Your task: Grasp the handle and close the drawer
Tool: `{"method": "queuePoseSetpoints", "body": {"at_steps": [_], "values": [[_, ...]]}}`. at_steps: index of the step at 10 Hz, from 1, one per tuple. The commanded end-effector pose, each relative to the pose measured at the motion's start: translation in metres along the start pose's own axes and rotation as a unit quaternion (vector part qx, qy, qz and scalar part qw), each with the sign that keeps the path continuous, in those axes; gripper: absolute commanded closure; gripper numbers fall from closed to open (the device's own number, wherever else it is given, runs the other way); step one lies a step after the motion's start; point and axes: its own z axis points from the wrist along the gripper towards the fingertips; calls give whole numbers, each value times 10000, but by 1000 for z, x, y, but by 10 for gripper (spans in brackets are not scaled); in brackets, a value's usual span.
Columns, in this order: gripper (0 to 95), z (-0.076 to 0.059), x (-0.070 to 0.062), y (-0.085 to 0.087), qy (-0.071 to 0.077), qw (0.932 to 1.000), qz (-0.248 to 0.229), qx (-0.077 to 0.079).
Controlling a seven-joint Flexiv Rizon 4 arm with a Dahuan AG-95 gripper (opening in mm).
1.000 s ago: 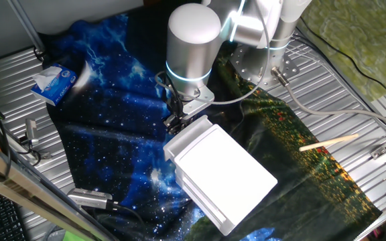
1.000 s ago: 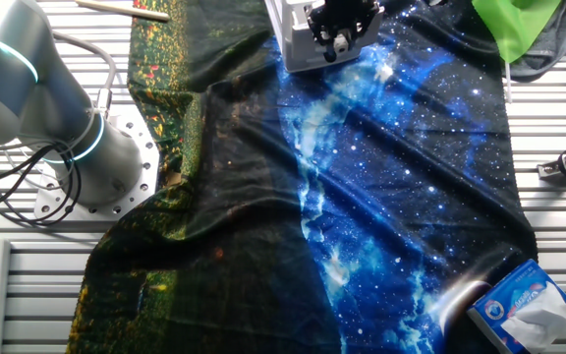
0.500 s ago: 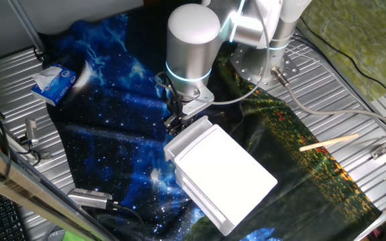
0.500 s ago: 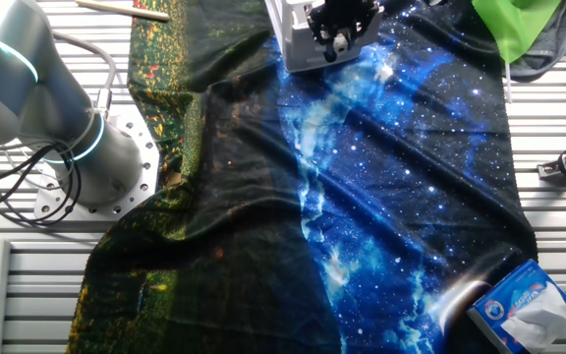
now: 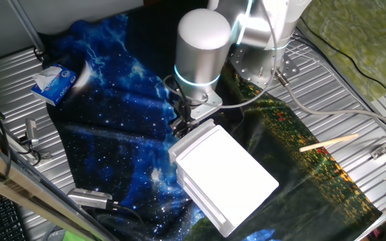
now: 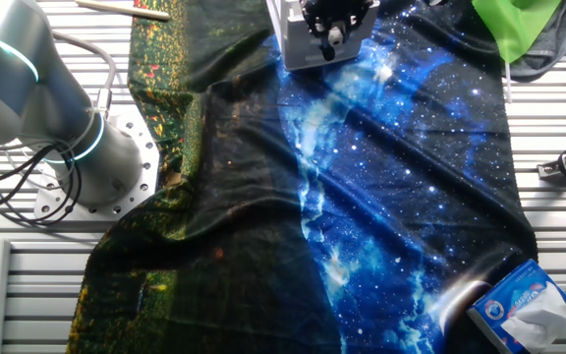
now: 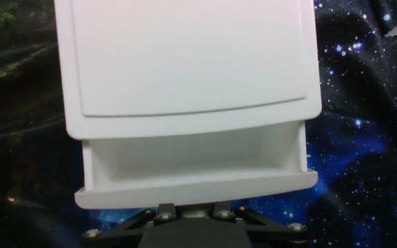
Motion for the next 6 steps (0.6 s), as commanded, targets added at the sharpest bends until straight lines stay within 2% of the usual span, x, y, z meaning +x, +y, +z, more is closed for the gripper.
{"method": "queuePoseSetpoints", "body": {"at_steps": [1, 6], "values": [[950, 0, -3, -1, 25, 10000, 13, -12], [950, -3, -7, -1, 60, 10000, 51, -33]]}}
